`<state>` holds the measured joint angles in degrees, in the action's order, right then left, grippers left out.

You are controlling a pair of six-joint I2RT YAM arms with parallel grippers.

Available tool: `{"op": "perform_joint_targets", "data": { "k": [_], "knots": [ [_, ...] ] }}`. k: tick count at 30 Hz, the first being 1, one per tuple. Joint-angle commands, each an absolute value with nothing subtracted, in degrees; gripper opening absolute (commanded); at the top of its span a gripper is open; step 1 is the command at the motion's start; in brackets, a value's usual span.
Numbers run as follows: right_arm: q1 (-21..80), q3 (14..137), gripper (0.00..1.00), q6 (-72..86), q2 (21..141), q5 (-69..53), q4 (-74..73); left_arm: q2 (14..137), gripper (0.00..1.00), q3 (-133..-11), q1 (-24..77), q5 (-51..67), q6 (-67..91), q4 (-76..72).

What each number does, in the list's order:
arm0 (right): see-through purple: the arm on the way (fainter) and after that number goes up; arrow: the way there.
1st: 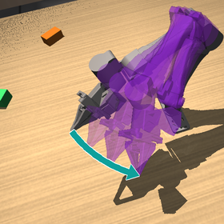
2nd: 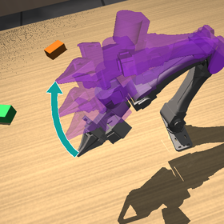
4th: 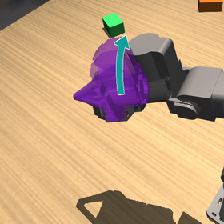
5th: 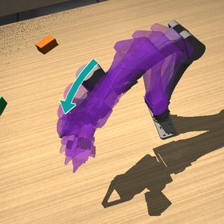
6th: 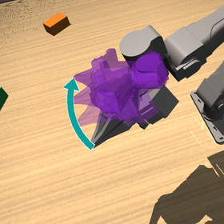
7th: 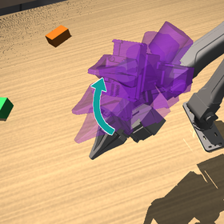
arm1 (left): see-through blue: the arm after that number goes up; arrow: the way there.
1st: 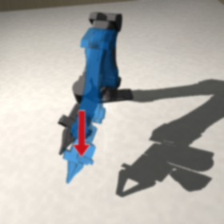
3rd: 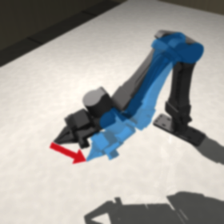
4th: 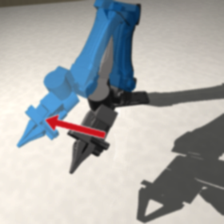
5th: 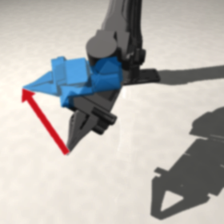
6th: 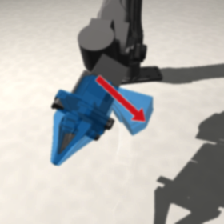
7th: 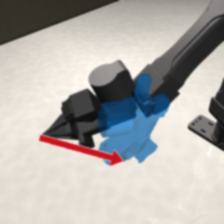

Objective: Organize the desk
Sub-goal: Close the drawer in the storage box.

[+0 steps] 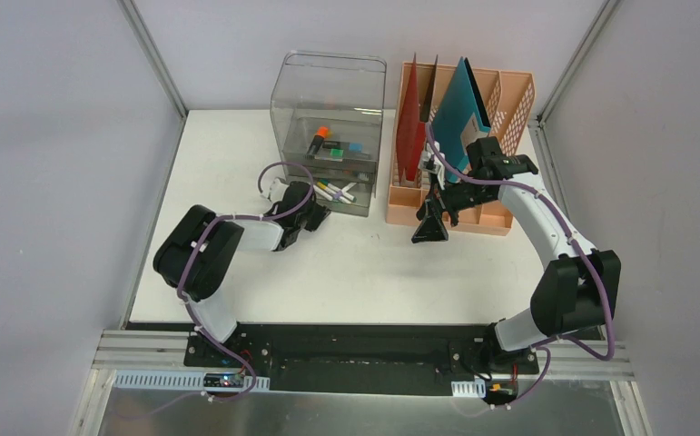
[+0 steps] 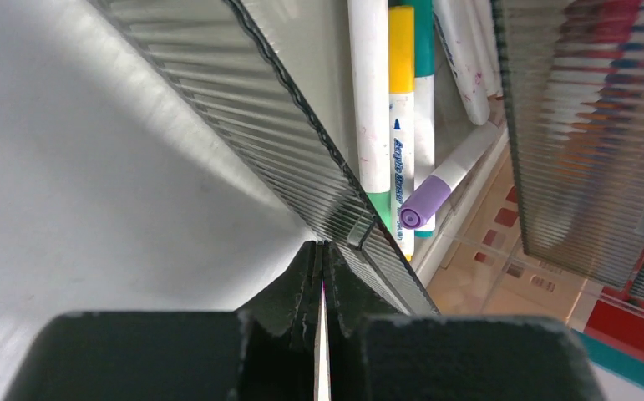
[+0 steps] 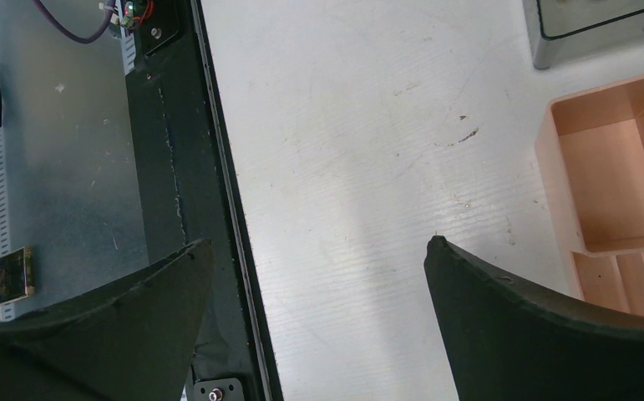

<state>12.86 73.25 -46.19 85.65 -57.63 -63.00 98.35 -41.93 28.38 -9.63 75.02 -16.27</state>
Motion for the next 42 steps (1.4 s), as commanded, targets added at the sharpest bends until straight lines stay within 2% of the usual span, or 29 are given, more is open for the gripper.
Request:
{"op": "perform_joint_targets", "data": {
  "k": [1, 6, 11, 31, 35, 42],
  "knots": [
    [13.1, 73.3, 1.0, -47.7, 83.2, -58.0, -61.9, 100.2, 0.05, -42.6, 27.8, -13.6, 76.0, -27.2],
    [13.0, 73.3, 1.0, -48.0, 83.2, -58.0, -62.1, 102.5, 0.21, -42.8, 27.8, -13.7, 74.7, -32.9],
    [13.0, 73.3, 1.0, -48.2, 83.3, -57.9, -62.3, 105.1, 0.32, -44.5, 27.6, -12.8, 74.0, -35.1],
    [12.7, 73.4, 1.0, -48.5, 83.1, -57.3, -62.4, 111.3, 0.46, -48.4, 25.2, -9.3, 69.3, -42.1],
    [12.3, 73.5, 1.0, -48.5, 82.7, -56.8, -62.4, 109.9, 0.46, -45.1, 24.9, -7.4, 66.5, -47.3],
    [10.7, 74.0, 1.0, -50.2, 81.3, -56.5, -63.9, 103.0, 0.54, -33.9, 24.6, -1.3, 54.7, -61.4]
  ]
}}
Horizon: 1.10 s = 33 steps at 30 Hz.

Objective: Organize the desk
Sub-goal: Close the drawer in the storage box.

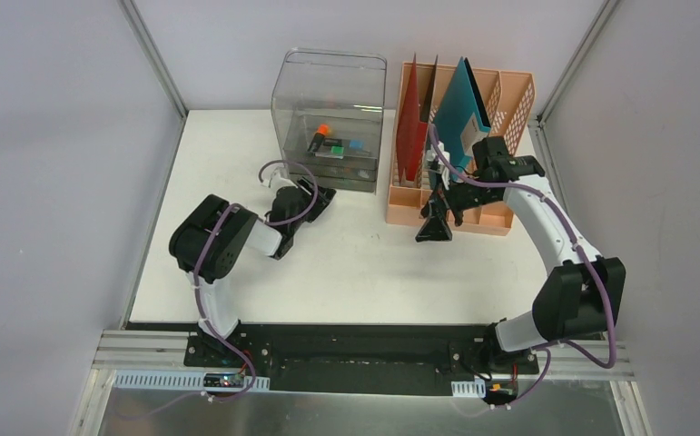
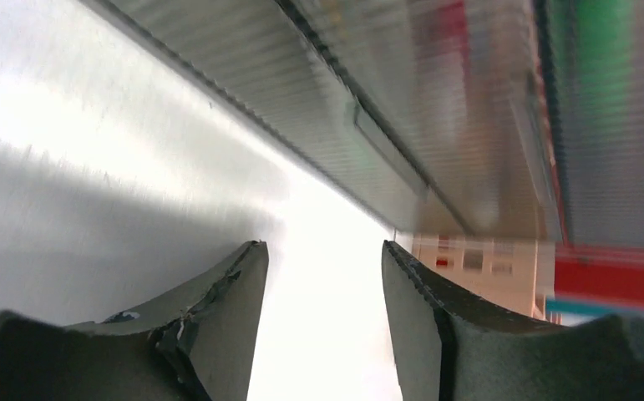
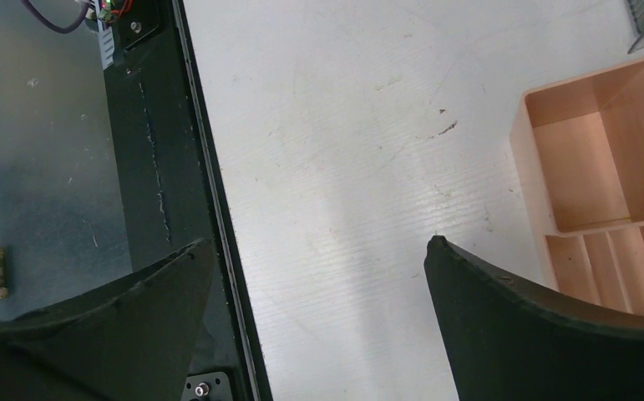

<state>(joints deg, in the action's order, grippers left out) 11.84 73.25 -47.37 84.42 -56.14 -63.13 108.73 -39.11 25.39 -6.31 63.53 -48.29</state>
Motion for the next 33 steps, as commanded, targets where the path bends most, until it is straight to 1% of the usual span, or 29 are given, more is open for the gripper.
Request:
{"op": "perform_joint_targets", "data": {
  "k": [1, 3, 6, 8, 11, 14, 16, 17, 18, 19, 20, 24, 27, 30, 33],
  "knots": [
    [10.3, 74.2, 1.0, -50.7, 81.1, -56.5, -64.3, 101.9, 0.54, -32.4, 24.5, 0.6, 53.2, -63.3],
    [9.3, 74.8, 1.0, -51.3, 80.8, -56.7, -65.2, 99.6, 0.56, -29.9, 23.6, 5.9, 51.9, -65.0],
    [7.5, 75.3, 1.0, -51.9, 79.9, -56.8, -66.2, 95.5, 0.61, -28.3, 22.0, 14.1, 50.2, -62.8],
    [5.8, 75.6, 1.0, -52.2, 78.9, -56.6, -66.6, 92.1, 0.64, -27.9, 21.2, 18.8, 48.6, -59.4],
    [1.7, 75.6, 1.0, -51.8, 76.9, -57.3, -66.5, 84.5, 0.69, -28.4, 20.4, 23.5, 44.8, -48.5],
    [-3.6, 75.9, 1.0, -51.2, 74.8, -57.2, -66.2, 73.2, 0.73, -31.3, 20.3, 23.1, 37.3, -30.7],
    [-7.5, 76.2, 1.0, -49.3, 73.1, -56.5, -64.6, 64.3, 0.79, -34.4, 20.3, 20.9, 30.4, -18.6],
    [-9.8, 76.3, 1.0, -47.7, 72.1, -55.8, -63.7, 60.7, 0.85, -35.7, 20.3, 19.5, 26.4, -13.3],
    [-10.8, 76.3, 1.0, -46.6, 71.1, -55.1, -62.7, 57.4, 0.89, -37.0, 20.3, 18.1, 23.8, -9.3],
    [-12.2, 76.3, 1.0, -45.5, 70.1, -54.2, -61.6, 53.9, 0.95, -38.0, 20.4, 16.8, 22.6, -6.1],
    [-12.9, 76.3, 1.0, -44.1, 69.1, -52.8, -60.4, 50.7, 0.99, -39.0, 20.4, 15.9, 20.8, -3.6],
    [-13.9, 75.0, 1.0, -32.4, 64.7, -46.0, -50.7, 42.6, 0.99, -42.3, 20.3, 15.3, 19.4, -0.7],
    [-14.2, 79.4, 1.0, -22.1, 66.5, -42.8, -48.6, 42.6, 0.99, -50.2, 20.3, 15.5, 16.7, 6.4],
    [-14.7, 85.0, 1.0, -18.8, 68.9, -46.3, -49.9, 44.5, 0.99, -57.7, 20.2, 15.6, 14.7, 14.1],
    [-14.7, 88.4, 1.0, -13.2, 69.9, -50.3, -47.1, 45.4, 0.99, -62.1, 20.3, 20.3, 15.5, 15.2]
  ]
}}
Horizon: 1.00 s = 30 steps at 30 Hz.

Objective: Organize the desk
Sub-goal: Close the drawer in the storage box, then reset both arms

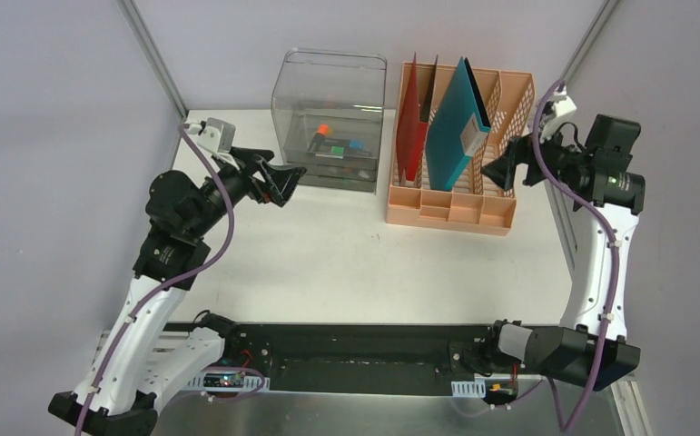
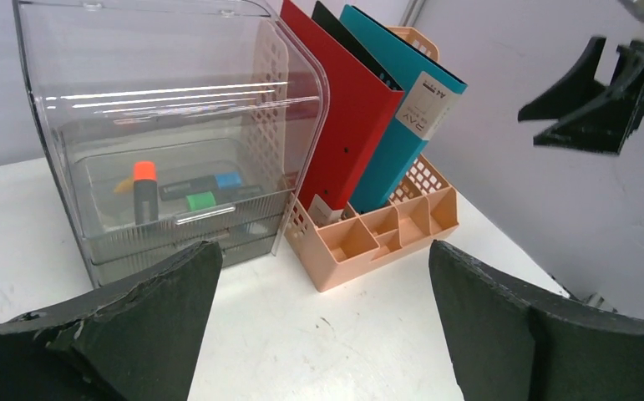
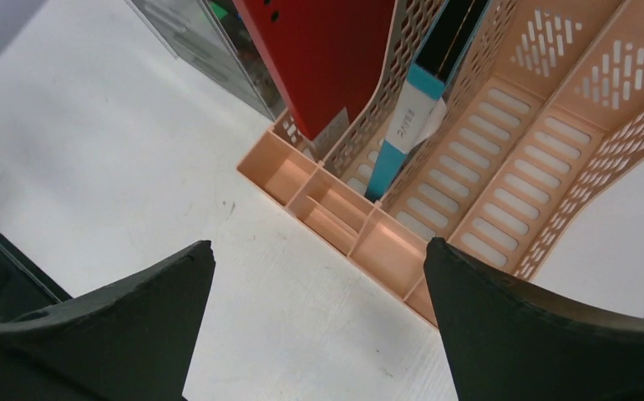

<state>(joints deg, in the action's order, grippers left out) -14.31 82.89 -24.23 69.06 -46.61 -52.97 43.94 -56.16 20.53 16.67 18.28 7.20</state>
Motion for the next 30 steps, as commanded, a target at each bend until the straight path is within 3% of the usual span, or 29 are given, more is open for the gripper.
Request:
{"op": "perform_joint_targets", "data": {
  "k": [1, 13, 24, 30],
  "knots": [
    [-14.8, 90.8, 1.0, -11.3, 70.8, -51.6, -46.7, 45.9, 0.99, -63.6, 20.2, 21.9, 16.3, 15.5],
    [-15.2, 113.0, 1.0, -6.2, 81.4, -70.2, -52.6, 54.2, 0.99, -77.1, 20.2, 22.8, 16.9, 22.1],
    [-16.9, 115.8, 1.0, 7.5, 79.5, -52.7, -49.3, 59.9, 0.99, -91.6, 20.2, 16.2, 9.4, 32.0],
    [-18.3, 109.8, 1.0, 8.4, 75.0, -51.9, -46.9, 58.4, 0.99, -92.3, 20.2, 10.5, 5.2, 34.7]
  ]
}}
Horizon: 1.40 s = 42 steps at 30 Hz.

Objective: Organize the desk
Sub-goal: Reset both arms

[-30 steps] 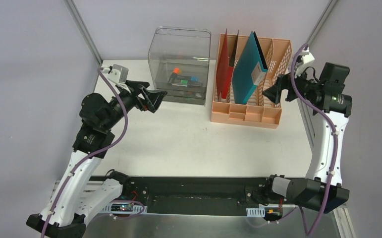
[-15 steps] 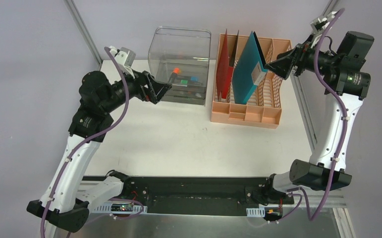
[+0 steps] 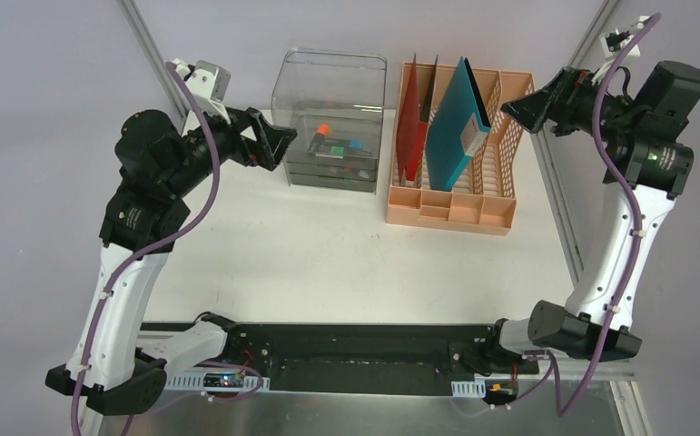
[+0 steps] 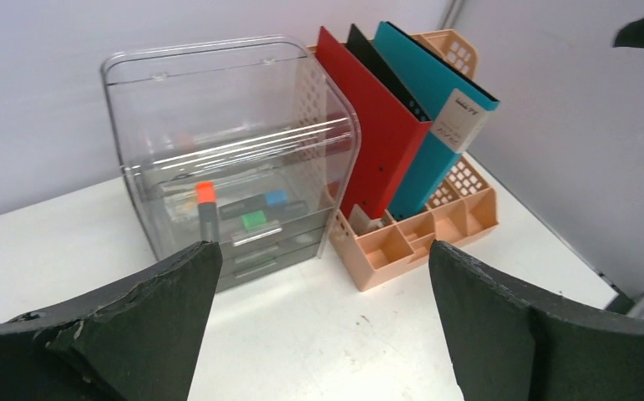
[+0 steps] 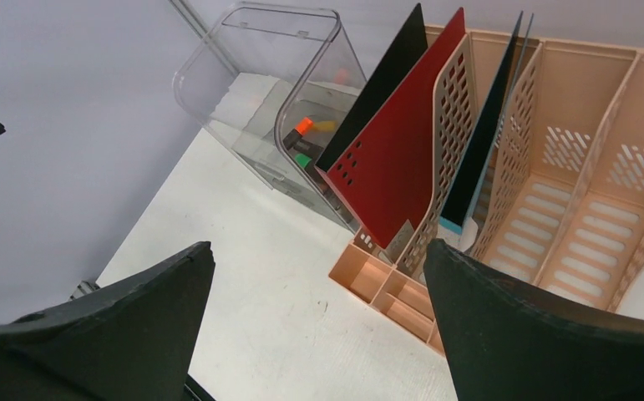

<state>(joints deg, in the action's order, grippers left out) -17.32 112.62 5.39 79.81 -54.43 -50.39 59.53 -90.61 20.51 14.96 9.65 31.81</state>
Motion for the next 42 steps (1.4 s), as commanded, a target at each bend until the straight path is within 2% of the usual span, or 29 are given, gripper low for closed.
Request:
{"op": "perform_joint_targets", "data": {
  "k": [1, 12, 21, 24, 33, 42],
  "knots": [
    [-18.4, 108.3, 1.0, 8.9, 74.0, -51.7, -46.2, 57.8, 0.99, -91.7, 20.2, 10.6, 5.0, 34.7],
    [-19.7, 98.4, 1.0, 12.3, 66.6, -51.7, -44.7, 51.2, 0.99, -83.0, 20.2, 13.0, 5.6, 33.6],
    [-22.0, 91.0, 1.0, 21.9, 66.0, -68.3, -31.0, 52.9, 0.99, -79.8, 19.8, 15.5, 6.0, 29.4],
    [-23.0, 89.2, 1.0, 22.2, 65.6, -69.1, -30.0, 53.0, 0.99, -79.5, 17.9, 17.7, 6.6, 29.3],
    [-26.6, 83.0, 1.0, 16.9, 64.7, -73.9, -28.6, 49.4, 0.99, -73.0, 17.2, 13.4, 3.9, 26.8],
    [-28.0, 81.4, 1.0, 21.9, 65.4, -74.0, -24.3, 50.4, 0.99, -69.9, 16.8, 15.3, 3.9, 24.9]
  ]
}}
